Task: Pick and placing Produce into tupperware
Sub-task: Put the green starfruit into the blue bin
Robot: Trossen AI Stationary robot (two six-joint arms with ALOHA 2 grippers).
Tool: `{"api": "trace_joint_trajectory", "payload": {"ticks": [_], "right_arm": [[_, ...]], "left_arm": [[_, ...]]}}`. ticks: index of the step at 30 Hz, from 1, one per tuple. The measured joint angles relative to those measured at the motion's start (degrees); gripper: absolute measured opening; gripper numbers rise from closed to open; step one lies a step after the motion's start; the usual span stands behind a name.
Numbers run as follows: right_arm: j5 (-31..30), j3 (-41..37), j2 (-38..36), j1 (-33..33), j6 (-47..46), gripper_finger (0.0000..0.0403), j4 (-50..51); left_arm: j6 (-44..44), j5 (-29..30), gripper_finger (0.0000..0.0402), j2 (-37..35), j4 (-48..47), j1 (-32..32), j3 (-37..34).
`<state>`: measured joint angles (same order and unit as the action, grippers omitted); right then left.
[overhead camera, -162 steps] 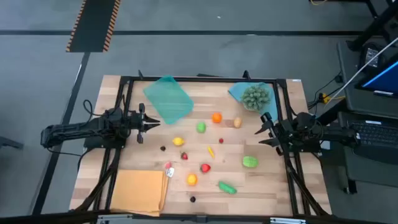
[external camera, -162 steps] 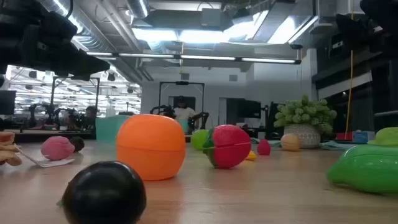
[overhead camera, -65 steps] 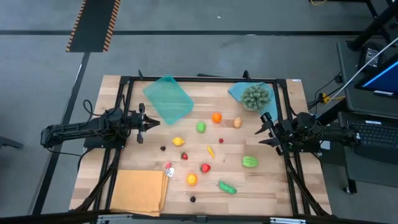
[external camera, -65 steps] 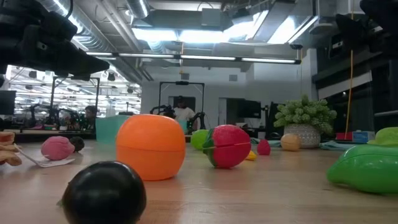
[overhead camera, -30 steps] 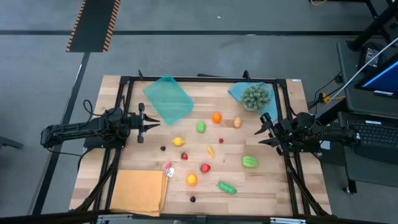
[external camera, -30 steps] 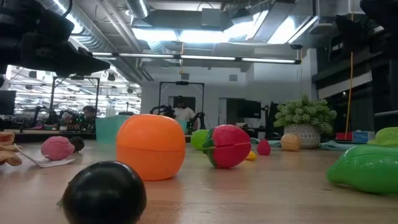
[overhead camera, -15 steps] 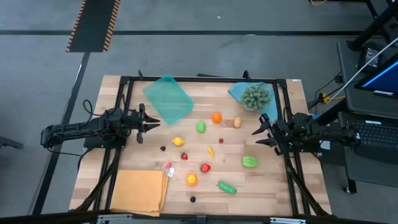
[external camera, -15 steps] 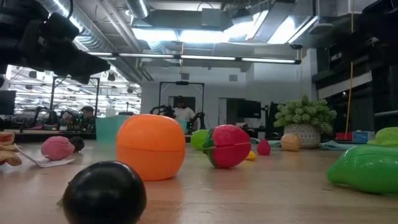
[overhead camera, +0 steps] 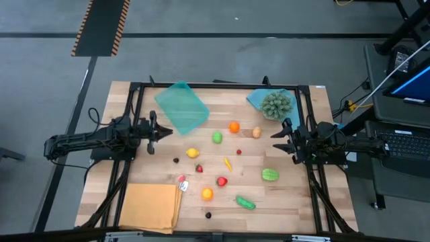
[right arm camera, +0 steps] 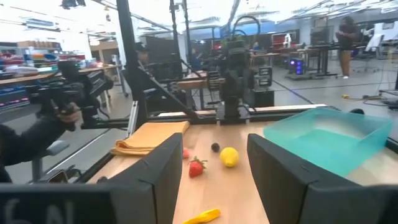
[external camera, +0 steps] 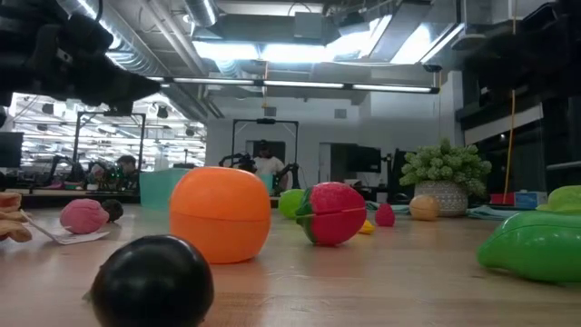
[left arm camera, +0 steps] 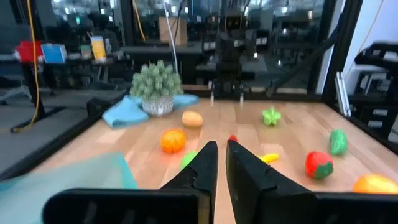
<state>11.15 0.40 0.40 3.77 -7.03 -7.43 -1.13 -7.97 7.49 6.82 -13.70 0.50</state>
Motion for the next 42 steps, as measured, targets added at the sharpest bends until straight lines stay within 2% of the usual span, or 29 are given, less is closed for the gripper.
{"api": "trace_joint_trajectory", "payload": {"ticks": [9,15,18,27,32,37,42], "right_arm": [[-1.2,0.0,0.0,0.1,-0.3,0.0182,-3.6],[-4.0,0.9,0.1,0.1,3.2,0.0182,-4.3],[-4.4,2.5,1.2,0.1,5.0,0.0182,-4.3],[-4.8,5.8,5.9,0.1,12.2,0.0182,-4.4],[-12.6,5.8,7.0,0.1,20.8,0.0182,-4.5],[-15.0,5.8,7.0,0.1,19.2,0.0182,-5.6],[-15.0,5.8,7.0,0.1,18.5,0.0182,-4.5]], "left_arm": [[1.9,0.0,0.0002,0.0,8.3,0.0,0.0],[1.7,0.0,0.0009,1.3,15.0,0.0,0.1],[1.6,0.0,0.0013,2.9,15.3,0.0,1.4],[1.2,0.0,0.0014,16.5,15.3,0.0,9.0],[5.3,1.5,0.0014,24.8,15.9,0.0,13.6],[9.0,6.8,0.0014,28.3,16.1,0.0,14.8],[7.2,7.1,0.0014,29.3,15.2,0.0,14.8]]}}
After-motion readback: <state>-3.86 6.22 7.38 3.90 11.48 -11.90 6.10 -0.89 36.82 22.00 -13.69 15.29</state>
